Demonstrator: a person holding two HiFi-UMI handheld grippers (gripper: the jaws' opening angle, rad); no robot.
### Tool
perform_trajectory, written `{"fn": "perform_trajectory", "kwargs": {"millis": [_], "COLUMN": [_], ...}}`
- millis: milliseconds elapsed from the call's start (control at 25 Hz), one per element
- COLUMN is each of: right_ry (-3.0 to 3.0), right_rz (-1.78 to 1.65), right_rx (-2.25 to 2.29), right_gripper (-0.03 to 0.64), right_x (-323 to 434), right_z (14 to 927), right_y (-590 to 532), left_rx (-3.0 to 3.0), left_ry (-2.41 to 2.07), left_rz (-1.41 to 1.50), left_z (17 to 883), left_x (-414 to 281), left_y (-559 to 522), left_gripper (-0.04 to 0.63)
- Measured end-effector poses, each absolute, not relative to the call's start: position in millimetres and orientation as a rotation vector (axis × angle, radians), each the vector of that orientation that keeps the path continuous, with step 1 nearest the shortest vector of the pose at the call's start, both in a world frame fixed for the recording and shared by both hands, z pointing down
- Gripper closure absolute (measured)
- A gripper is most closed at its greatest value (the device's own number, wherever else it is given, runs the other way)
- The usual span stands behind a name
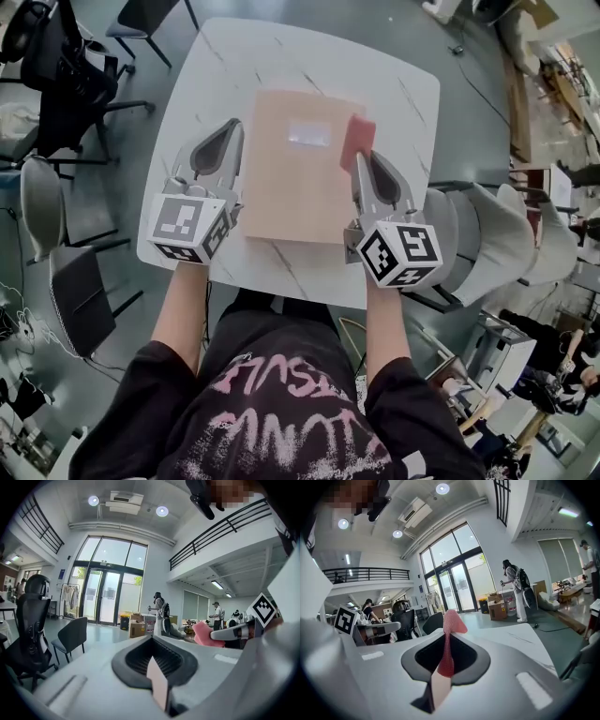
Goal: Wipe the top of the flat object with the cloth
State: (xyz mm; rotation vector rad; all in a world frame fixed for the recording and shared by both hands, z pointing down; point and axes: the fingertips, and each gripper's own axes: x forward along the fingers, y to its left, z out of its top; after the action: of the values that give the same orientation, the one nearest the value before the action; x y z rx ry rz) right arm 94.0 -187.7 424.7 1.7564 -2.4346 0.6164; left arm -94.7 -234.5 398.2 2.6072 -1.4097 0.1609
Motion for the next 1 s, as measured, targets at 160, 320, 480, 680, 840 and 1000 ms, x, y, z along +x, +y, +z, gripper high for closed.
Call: {"fn": "perform_trajectory", "kwargs": {"millis": [160,320,480,680,840,1000], "right_ry": [-2.424,-2.409,-2.393,-2.38,-2.38,-2.396], "right_rz": [0.644,0.666,0.681,0.691,0.694,0.691], "right_rx": [1.744,1.737,1.73,1.728,1.716,1.691], "right_gripper": [0.566,0.566,0.565,0.566,0.566,0.565], "right_x": [94,94,97,98,93,83], "right_z": [435,446,454,460,462,460], "right_y": [-190,-192,-193,-198,-203,-207], "left_rx": [2.611,2.6,2.584,2.569,2.559,2.559], "left_ry": [-1.406,-1.401,-1.393,-1.387,-1.384,-1.379], "left_rz": [0.185,0.189,0.208,0.205,0.188,0.183], "left_z": [407,417,428,435,434,435], "left_x": [-93,-93,-91,-91,-91,-92], "left_y": [-238,-240,-240,-243,-246,-244], "left_gripper": [0.595,0.594,0.595,0.594,0.595,0.595]}}
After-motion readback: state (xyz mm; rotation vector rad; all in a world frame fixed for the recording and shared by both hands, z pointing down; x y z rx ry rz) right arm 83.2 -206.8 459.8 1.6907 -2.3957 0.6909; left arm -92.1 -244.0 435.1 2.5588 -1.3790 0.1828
